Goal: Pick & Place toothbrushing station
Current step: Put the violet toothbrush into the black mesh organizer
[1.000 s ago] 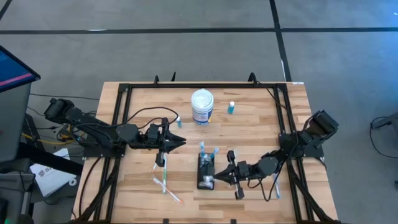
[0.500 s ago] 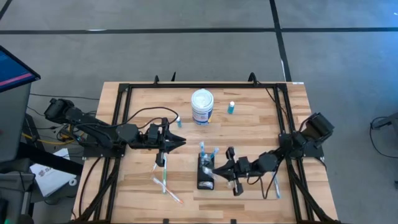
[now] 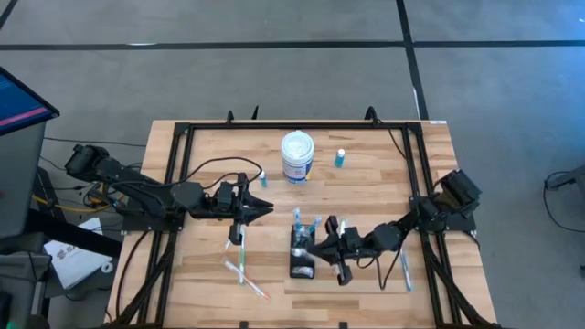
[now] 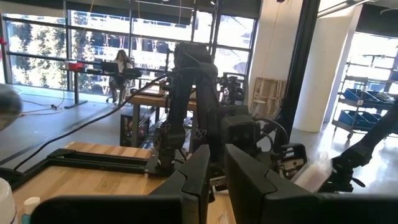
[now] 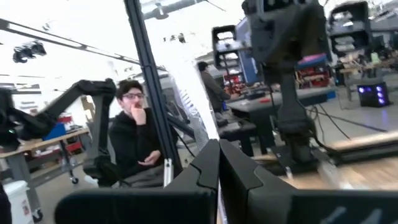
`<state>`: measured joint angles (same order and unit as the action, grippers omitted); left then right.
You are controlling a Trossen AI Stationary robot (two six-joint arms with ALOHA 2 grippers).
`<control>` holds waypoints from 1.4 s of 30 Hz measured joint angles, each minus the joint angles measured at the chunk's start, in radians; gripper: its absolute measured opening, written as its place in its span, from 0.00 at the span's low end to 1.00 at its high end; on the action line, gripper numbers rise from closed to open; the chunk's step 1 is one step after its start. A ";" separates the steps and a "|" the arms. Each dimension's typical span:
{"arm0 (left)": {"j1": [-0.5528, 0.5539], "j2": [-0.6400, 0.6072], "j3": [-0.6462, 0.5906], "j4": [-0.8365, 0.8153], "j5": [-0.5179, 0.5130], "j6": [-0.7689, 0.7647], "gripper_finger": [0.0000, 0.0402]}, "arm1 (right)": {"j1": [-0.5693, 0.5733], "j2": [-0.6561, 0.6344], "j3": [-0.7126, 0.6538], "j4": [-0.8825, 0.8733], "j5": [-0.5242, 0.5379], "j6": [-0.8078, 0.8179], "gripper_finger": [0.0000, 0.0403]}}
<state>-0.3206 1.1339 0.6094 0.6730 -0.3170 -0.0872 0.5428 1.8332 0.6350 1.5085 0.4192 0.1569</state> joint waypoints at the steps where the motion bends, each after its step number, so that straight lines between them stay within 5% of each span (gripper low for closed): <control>1: 0.000 0.000 0.000 0.000 0.000 0.000 0.11 | 0.002 0.000 0.008 0.000 -0.002 -0.004 0.00; 25: -0.006 0.000 0.000 -0.001 0.000 -0.007 0.11 | 0.018 0.052 0.043 0.005 0.000 0.009 0.00; 42: -0.078 0.000 0.000 -0.004 0.001 -0.004 0.11 | -0.002 0.148 0.112 0.041 -0.103 0.062 0.00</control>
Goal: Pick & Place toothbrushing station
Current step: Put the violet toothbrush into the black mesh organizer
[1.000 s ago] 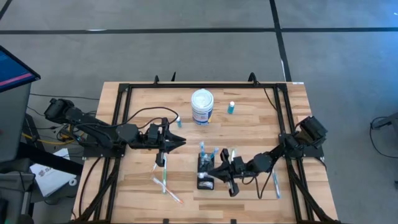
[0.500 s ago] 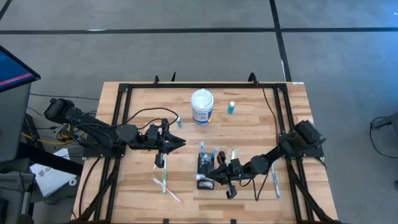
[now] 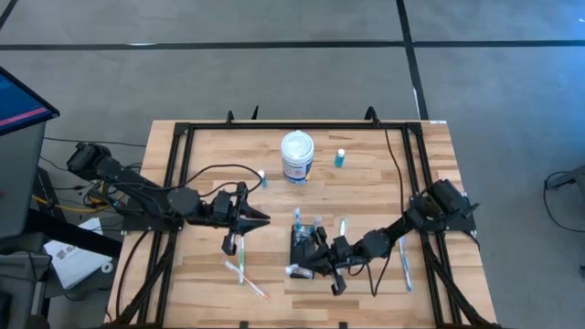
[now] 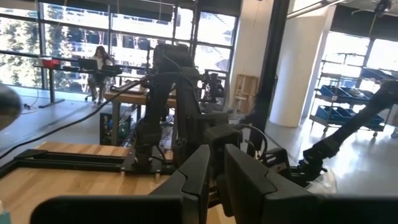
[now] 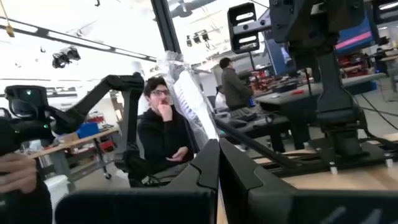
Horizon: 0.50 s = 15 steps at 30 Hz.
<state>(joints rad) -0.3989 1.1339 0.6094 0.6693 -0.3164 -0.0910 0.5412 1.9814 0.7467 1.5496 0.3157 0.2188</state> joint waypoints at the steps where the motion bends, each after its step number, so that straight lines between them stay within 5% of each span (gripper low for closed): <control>1: 0.000 0.000 0.000 0.000 0.000 0.000 0.11 | 0.003 0.000 0.000 -0.006 0.005 -0.004 0.00; 15: 0.000 0.000 0.000 0.000 0.000 0.000 0.11 | 0.030 0.001 -0.072 0.008 0.114 -0.001 0.00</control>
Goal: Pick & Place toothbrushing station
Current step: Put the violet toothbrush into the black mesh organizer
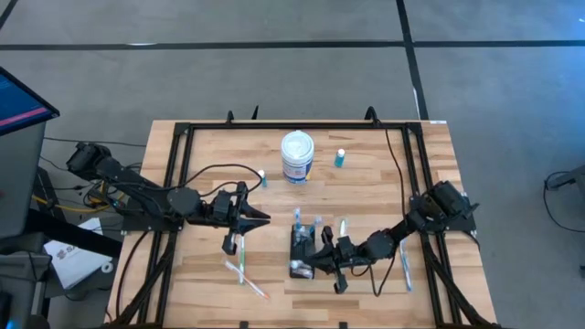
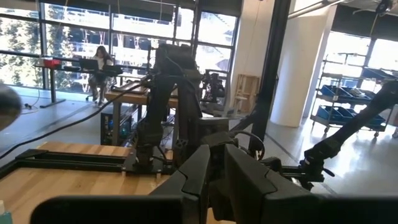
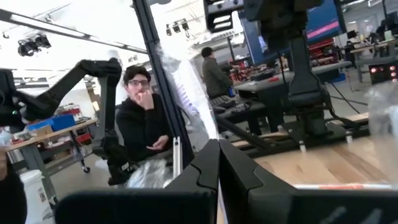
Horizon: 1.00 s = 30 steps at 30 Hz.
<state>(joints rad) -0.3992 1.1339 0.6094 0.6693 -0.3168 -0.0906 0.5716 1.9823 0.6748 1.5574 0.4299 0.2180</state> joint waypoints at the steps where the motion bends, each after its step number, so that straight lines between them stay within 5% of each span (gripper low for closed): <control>1: 0.000 0.000 0.000 0.000 0.000 0.001 0.11 | 0.006 0.000 -0.003 0.000 0.011 0.000 0.00; 30: 0.000 0.000 0.000 0.000 0.000 0.004 0.11 | 0.081 0.000 -0.136 -0.017 0.206 0.074 0.00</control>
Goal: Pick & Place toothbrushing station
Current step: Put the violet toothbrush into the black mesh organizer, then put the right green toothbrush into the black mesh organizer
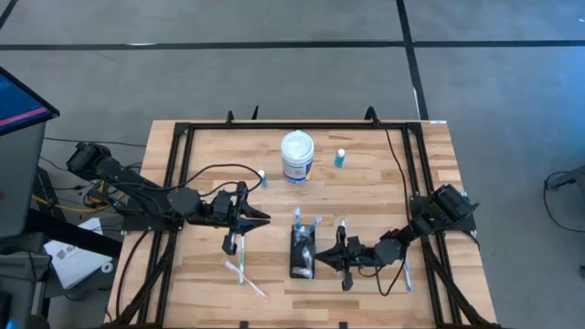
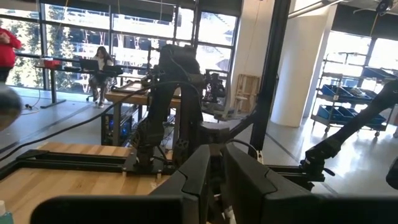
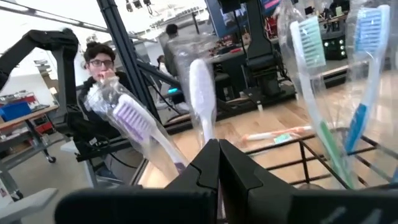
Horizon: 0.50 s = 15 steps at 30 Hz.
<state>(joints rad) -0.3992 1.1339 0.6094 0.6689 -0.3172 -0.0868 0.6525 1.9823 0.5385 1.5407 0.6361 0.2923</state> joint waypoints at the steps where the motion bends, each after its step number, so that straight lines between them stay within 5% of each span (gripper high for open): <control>1: 0.000 0.000 0.000 0.000 0.000 0.000 0.11 | 0.002 0.000 0.000 -0.011 0.000 0.001 0.00; 15: 0.000 0.000 0.000 0.000 0.000 0.000 0.11 | 0.029 -0.018 -0.052 -0.021 -0.014 0.005 0.00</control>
<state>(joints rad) -0.3992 1.1339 0.6090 0.6689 -0.3172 -0.0868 0.6813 1.9642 0.4863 1.5198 0.6218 0.2969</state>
